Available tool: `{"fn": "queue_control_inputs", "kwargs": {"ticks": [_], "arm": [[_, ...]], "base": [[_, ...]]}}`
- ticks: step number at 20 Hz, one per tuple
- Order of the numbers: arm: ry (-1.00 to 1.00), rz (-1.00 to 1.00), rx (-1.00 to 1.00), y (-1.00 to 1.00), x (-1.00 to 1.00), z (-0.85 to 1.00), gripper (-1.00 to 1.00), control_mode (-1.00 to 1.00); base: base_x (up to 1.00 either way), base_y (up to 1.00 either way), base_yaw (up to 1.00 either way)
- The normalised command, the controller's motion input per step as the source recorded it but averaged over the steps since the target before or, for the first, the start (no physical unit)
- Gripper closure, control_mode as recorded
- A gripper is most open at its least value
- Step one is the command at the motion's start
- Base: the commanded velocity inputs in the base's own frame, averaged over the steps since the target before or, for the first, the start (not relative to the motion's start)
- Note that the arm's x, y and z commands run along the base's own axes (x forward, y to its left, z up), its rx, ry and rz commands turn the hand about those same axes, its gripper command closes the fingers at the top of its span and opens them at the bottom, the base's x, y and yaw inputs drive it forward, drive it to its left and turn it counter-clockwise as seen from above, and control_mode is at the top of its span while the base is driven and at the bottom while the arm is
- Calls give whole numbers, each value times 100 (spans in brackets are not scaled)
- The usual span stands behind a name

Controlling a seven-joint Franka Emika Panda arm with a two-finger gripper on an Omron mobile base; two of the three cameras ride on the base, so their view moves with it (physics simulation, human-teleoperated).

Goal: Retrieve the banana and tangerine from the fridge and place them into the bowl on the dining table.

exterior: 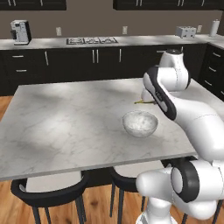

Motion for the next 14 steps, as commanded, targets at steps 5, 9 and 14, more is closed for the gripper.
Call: {"fn": "queue_control_inputs", "kwargs": {"ticks": [5,9,14], "arm": [[14,-6,0,-1,0,-37,100,-100],[0,-7,0,-12,0,-35,100,-100],[0,-4,0,-3,0,-50,100,-100]], "base": [[0,0,0],[0,0,0],[0,0,0]]}}
